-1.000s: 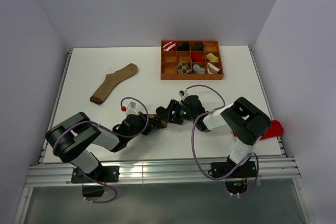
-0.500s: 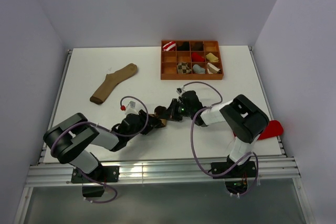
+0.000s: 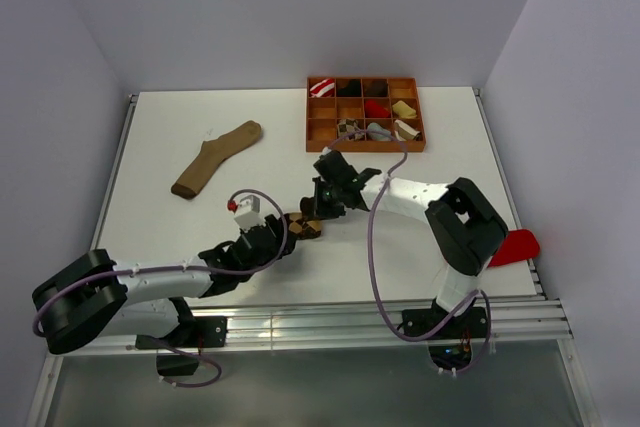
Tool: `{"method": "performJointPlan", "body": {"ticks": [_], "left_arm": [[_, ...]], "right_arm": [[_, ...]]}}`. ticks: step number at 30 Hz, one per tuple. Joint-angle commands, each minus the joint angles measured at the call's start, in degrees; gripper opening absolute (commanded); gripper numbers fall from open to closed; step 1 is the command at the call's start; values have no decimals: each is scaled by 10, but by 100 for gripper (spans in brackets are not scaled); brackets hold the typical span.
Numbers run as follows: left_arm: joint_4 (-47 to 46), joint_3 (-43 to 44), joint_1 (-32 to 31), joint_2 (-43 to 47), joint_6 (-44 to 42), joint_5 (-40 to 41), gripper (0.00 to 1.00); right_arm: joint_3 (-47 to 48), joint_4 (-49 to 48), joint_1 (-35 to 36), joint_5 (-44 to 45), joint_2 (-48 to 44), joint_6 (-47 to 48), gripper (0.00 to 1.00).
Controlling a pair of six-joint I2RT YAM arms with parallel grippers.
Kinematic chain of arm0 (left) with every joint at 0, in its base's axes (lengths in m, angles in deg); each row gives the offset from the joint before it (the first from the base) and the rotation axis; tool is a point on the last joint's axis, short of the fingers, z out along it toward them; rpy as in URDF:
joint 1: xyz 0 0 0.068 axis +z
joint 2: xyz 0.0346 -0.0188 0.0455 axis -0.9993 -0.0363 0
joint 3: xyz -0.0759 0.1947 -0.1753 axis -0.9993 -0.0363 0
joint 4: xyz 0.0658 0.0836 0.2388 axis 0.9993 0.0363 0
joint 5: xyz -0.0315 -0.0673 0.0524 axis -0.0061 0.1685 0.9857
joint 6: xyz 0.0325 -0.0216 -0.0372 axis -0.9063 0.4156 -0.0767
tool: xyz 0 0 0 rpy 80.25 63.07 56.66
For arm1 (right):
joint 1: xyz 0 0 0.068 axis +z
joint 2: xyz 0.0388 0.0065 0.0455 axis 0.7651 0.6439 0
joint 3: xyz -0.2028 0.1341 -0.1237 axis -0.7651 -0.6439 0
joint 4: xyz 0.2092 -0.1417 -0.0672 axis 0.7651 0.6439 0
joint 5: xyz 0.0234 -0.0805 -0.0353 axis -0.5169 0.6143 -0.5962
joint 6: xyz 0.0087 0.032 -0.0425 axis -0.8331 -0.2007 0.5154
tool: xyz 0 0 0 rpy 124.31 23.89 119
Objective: Roll the socks
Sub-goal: Roll the sock at the center of the board.
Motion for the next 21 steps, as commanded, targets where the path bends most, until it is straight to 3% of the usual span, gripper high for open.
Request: {"method": "performJointPlan", "body": {"ticks": [1,6,11,21], "left_arm": [[27,30,-38,9,-57,85,55],[-1,72,-59,-49,-79,103,62],[30,130,-73,-114,-73,135,66],[31,208,-78,-211,-100,145,62]], "right_arm": [[63,157,32,80,39,24,0],[120,220,53,102,78,15,0],[136,237,57,105,95,10,0],[142,245,57,97,104,4,6]]}}
